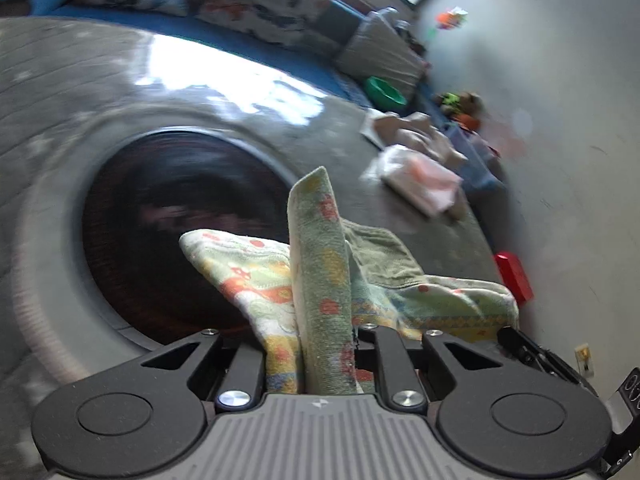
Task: Fold clothes
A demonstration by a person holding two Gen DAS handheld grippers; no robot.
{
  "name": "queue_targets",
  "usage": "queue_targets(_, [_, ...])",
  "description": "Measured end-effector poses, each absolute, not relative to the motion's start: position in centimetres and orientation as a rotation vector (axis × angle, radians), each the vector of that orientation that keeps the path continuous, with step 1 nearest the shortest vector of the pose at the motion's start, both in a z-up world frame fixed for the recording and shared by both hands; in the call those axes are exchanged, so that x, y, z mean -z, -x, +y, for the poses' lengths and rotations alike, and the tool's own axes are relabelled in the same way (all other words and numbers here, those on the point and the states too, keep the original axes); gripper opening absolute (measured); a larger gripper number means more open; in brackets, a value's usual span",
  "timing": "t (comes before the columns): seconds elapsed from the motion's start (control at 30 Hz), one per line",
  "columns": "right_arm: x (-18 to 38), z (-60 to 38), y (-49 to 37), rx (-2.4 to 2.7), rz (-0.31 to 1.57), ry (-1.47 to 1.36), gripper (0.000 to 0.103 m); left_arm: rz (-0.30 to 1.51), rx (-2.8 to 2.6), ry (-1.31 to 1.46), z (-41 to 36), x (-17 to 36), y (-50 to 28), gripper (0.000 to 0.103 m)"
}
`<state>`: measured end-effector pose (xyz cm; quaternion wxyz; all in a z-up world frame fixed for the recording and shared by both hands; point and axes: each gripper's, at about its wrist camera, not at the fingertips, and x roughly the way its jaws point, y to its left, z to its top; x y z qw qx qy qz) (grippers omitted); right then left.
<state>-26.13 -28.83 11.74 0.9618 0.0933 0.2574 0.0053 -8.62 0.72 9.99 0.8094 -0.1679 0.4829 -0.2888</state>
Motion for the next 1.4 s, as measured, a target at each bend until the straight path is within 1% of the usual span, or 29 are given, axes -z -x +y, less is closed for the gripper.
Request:
queue_targets(0.17, [-13.6,-33.3,28.8,0.139,0.484,-0.165,0.008,1.042,0.724,0.339,-5.8,-9.8,8.3,0.015])
queue_targets(0.3, [-14.0,-36.7,31.0,0.245,0.475,-0.157,0.008,1.075,0.795,0.32,-11.0,-9.0,8.5,0.015])
queue_targets(0.5, [-11.5,-40.5,33.1,0.357,0.528,-0.202,0.008,1.112,0.833,0.229,-16.5,-6.4,9.1,0.016])
queue_targets(0.63, [-8.8,-41.5,33.3,0.396,0.583,-0.221,0.008,1.117,0.799,0.163,-17.4,-4.6,9.5,0.016])
queue_targets(0.7, [-8.5,-41.5,33.4,0.389,0.583,-0.231,0.008,1.121,0.79,0.165,-17.0,-4.1,9.5,0.015])
queue_targets(0.73, [-8.4,-41.5,33.4,0.384,0.582,-0.237,0.008,1.12,0.788,0.177,-16.8,-4.2,9.4,0.012])
queue_targets(0.77, [-8.6,-41.3,33.6,0.375,0.572,-0.245,0.008,1.119,0.785,0.189,-16.5,-4.3,9.3,0.012])
queue_targets(0.87, [-9.2,-41.0,33.3,0.344,0.542,-0.248,0.008,1.095,0.771,0.19,-15.5,-4.9,9.1,0.011])
queue_targets(0.97, [-8.3,-40.8,32.2,0.357,0.579,-0.235,0.008,1.056,0.758,0.136,-15.1,-5.0,9.2,0.013])
queue_targets(1.03, [-7.6,-40.6,31.4,0.368,0.606,-0.226,0.009,1.056,0.741,0.092,-15.0,-4.9,9.3,0.029])
queue_targets(1.07, [-7.4,-40.6,31.3,0.373,0.617,-0.218,0.009,1.049,0.728,0.071,-14.9,-5.1,9.4,0.035])
queue_targets(1.1, [-7.2,-40.6,31.2,0.378,0.627,-0.209,0.01,1.043,0.715,0.051,-14.8,-5.2,9.4,0.048])
queue_targets(1.13, [-7.1,-40.6,31.1,0.382,0.629,-0.2,0.011,1.019,0.698,0.024,-14.6,-5.6,9.5,0.052])
queue_targets(1.17, [-7.3,-40.6,31.3,0.392,0.625,-0.182,0.011,0.995,0.681,-0.003,-14.5,-5.9,9.5,0.053])
queue_targets(1.23, [-7.7,-40.6,31.3,0.418,0.61,-0.154,0.013,0.963,0.649,-0.035,-14.4,-6.7,9.3,0.057])
queue_targets(1.4, [-8.4,-40.4,30.1,0.368,0.605,-0.131,0.015,0.901,0.608,-0.08,-15.7,-8.0,9.4,0.06])
